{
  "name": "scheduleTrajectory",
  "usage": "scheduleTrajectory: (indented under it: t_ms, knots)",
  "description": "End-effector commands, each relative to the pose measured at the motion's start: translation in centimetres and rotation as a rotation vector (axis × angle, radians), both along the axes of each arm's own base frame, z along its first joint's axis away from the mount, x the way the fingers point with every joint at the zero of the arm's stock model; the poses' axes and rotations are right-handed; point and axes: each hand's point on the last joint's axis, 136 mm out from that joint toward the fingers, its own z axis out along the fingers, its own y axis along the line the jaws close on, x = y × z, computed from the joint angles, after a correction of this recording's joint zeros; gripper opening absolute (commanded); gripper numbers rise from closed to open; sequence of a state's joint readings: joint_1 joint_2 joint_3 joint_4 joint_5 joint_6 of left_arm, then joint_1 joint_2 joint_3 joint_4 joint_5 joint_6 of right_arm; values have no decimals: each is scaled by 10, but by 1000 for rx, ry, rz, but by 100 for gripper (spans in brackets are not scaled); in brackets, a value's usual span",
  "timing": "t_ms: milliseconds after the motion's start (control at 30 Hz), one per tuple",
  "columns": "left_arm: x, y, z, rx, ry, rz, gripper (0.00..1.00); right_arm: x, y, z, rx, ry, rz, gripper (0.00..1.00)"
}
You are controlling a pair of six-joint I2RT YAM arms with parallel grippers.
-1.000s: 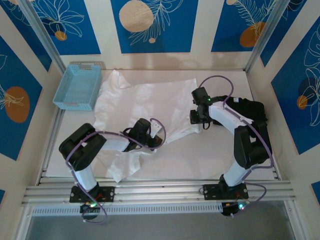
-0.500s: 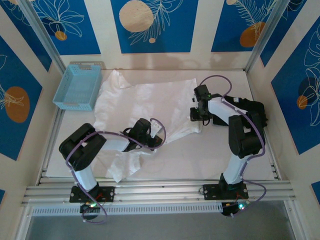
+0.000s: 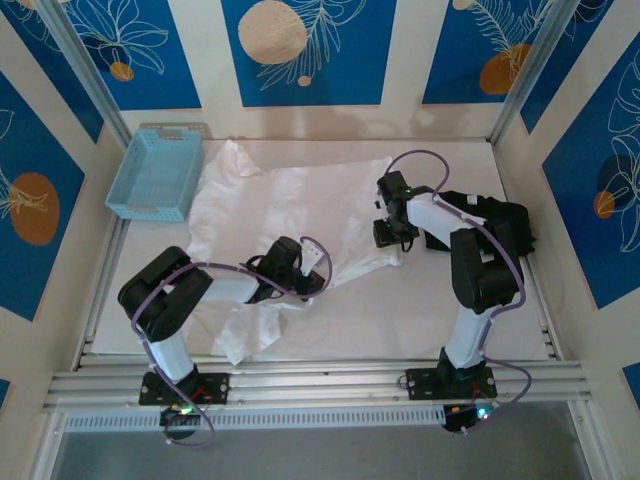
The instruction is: Fold the inside-out t-shirt
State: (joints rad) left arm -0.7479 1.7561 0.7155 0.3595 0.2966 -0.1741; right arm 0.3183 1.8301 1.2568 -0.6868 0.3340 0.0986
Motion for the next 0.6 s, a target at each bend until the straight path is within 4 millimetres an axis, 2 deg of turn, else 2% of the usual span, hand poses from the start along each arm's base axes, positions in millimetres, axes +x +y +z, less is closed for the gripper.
scheduleTrajectory:
  t_ms: [0,333,567]
  knots:
    - [1,-3,5,-13,-4,-22,0,1,-3,8,-75,-14,57,48]
    - [1,-3,3,-9,1,-24,0,0,-1,0,-139,5,114,51]
    - [1,-4,3,-10,2,-28,0,4,-5,-2,-172,6,117,38]
